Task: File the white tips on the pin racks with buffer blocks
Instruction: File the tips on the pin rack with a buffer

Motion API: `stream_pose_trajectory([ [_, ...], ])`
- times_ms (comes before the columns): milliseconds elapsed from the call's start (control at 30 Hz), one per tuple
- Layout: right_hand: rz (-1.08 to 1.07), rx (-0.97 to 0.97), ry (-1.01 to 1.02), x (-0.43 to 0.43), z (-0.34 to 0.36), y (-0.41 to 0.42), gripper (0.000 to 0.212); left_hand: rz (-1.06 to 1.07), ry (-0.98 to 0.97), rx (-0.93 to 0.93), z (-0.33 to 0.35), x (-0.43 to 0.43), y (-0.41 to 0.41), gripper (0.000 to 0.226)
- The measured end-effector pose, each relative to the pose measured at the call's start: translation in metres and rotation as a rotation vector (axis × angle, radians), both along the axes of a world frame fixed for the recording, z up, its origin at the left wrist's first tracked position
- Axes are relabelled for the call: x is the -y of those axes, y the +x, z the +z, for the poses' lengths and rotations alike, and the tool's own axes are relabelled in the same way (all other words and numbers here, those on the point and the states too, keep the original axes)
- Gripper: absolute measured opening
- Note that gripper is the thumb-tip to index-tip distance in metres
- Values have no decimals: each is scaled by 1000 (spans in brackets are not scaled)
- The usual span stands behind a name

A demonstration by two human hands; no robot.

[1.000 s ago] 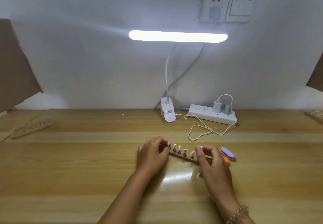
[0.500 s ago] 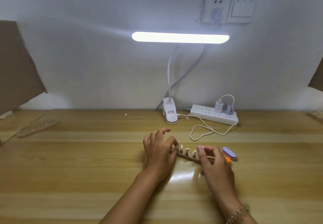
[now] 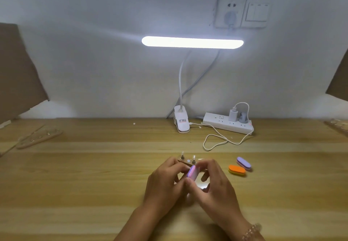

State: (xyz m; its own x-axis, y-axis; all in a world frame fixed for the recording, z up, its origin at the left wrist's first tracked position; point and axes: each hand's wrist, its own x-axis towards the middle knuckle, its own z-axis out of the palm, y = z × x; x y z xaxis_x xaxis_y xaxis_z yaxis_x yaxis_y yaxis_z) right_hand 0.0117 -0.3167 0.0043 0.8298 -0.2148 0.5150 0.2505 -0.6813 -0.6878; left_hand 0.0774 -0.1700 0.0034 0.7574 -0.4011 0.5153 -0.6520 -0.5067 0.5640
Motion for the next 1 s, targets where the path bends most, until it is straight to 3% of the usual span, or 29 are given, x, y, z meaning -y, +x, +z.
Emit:
stream_pose_trajectory([
  [233, 39, -5, -14, 3, -2, 3, 30, -44, 42, 0, 3, -2, -1, 29],
  [367, -31, -1, 110, 7, -1, 8, 27, -80, 11, 7, 5, -1, -5, 17],
  [500, 45, -10, 56, 3, -1, 2, 27, -85, -56, -35, 6, -2, -2, 15],
  [633, -31, -71, 249, 9, 1, 10, 11, -77, -64, -2, 6, 0, -4, 6],
  [733, -44, -82, 344, 12, 1, 9, 25, -79, -19, 14, 5, 2, -7, 5],
  [1000, -38, -99, 365, 9, 2, 5, 39, -97, 55, 2, 5, 3, -7, 8],
])
